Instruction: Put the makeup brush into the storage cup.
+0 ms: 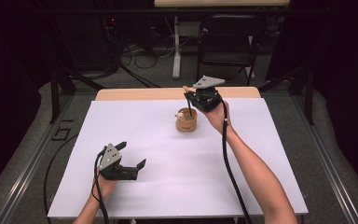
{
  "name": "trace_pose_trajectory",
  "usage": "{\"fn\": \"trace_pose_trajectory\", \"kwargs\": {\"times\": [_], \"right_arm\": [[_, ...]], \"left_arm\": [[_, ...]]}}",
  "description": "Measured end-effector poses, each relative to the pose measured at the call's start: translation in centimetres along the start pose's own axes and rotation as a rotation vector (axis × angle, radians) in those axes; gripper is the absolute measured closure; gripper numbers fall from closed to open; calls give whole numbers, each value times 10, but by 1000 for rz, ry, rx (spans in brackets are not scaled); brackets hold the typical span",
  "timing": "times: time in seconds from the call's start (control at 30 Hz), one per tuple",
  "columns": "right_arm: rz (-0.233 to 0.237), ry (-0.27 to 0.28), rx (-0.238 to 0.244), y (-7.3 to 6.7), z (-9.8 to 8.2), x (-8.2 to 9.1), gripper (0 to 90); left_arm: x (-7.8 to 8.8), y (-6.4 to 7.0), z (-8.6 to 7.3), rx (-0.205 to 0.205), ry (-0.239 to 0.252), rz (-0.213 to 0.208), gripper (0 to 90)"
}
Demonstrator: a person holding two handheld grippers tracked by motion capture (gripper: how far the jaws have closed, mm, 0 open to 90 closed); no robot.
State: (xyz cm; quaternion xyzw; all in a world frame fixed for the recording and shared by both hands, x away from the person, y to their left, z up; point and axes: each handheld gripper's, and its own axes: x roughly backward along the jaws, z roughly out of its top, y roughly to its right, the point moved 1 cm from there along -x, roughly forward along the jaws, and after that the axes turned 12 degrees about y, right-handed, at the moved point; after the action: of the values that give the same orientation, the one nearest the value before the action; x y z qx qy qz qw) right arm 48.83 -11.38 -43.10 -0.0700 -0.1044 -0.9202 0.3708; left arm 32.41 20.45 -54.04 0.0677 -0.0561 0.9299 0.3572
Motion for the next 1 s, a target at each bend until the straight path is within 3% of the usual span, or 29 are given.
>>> {"fn": "trace_pose_trajectory", "kwargs": {"times": [0.4,0.47,0.53,0.57,0.63,0.7,0.83,1.0], "right_arm": [[-8,-16,12,-2,-1,-2,834],[-6,-30,9,-3,-1,-2,660],[5,-45,1,-3,-2,-1,570],[10,-42,-4,-3,-2,0,485],[10,-31,-23,-3,-3,4,457],[17,-19,-37,-2,-5,9,366],[36,-15,-49,-4,-8,17,246],[61,10,-49,-10,-13,29,149]], "left_arm": [[0,1,1,-2,5,-3,5],[0,1,1,1,8,-7,5],[0,2,1,-1,9,-9,4],[0,2,1,1,10,-11,3],[0,2,2,8,7,-15,7],[1,2,4,16,8,-22,9],[3,5,8,-8,38,-7,1],[4,5,9,-15,41,-3,1]]}}
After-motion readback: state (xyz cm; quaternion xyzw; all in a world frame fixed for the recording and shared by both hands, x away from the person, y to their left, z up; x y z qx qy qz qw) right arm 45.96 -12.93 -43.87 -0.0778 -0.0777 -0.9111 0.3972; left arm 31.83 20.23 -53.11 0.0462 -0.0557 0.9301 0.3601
